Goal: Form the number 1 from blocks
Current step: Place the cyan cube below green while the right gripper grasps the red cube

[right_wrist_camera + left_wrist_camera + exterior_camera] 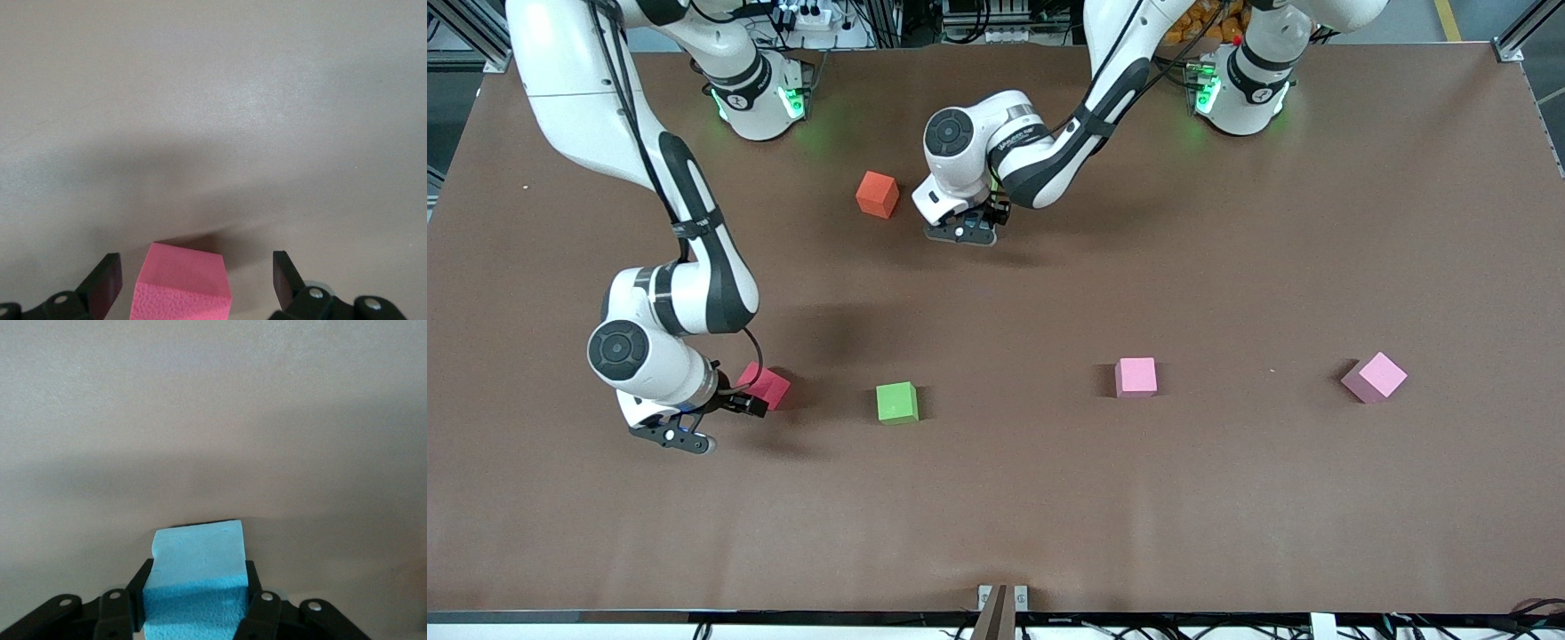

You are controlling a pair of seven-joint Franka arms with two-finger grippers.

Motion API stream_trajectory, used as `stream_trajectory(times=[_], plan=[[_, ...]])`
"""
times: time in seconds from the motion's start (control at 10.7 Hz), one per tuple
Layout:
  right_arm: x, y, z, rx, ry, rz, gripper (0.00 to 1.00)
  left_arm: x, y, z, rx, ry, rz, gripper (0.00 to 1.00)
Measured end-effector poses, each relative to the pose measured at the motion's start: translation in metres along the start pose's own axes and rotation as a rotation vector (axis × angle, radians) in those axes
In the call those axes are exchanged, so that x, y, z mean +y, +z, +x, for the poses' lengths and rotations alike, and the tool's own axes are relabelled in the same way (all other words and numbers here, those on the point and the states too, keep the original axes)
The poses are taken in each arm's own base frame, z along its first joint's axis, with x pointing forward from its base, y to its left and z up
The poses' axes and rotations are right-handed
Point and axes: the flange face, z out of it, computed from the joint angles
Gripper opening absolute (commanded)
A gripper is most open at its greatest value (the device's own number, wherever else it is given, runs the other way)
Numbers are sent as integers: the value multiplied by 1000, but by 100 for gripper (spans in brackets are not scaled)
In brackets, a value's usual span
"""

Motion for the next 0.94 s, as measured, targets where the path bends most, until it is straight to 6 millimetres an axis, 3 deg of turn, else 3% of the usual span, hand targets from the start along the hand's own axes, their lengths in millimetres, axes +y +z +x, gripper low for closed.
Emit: stream_trajectory(times=[0.38,0.75,0.94], plan=[[1,1,-1,-38,61,50,100,-1,-6,1,4,-2,-19,0],[45,16,4,-150,191,88,100,4,-3,-9,-7,2,-19,0],[44,16,4,-168,225,125,100,4,-2,-10,-10,2,-17,0]])
